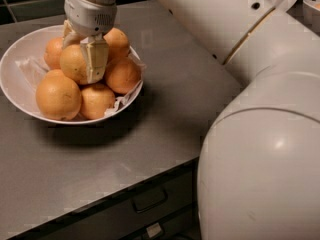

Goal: Pick orange from white bowl

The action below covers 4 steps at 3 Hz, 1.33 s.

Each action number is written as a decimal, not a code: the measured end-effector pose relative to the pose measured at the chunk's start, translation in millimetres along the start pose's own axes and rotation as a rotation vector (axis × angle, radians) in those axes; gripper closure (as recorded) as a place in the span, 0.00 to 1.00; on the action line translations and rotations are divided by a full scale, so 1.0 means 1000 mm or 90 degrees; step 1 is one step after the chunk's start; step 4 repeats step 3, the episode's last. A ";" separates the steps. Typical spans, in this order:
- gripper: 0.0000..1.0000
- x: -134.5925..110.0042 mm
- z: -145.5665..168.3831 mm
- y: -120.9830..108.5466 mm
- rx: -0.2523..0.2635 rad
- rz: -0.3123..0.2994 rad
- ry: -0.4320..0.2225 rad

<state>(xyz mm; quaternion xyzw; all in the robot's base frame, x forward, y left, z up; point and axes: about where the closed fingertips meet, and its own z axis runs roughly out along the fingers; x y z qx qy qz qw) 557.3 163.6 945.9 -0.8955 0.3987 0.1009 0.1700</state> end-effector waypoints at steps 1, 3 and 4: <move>1.00 -0.006 -0.011 0.003 0.044 -0.010 -0.018; 1.00 -0.015 -0.058 0.038 0.155 -0.012 -0.015; 1.00 -0.015 -0.058 0.038 0.155 -0.012 -0.015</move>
Offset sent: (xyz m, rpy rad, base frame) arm -0.0475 -0.0472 0.0670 0.1809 -0.1855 -0.0755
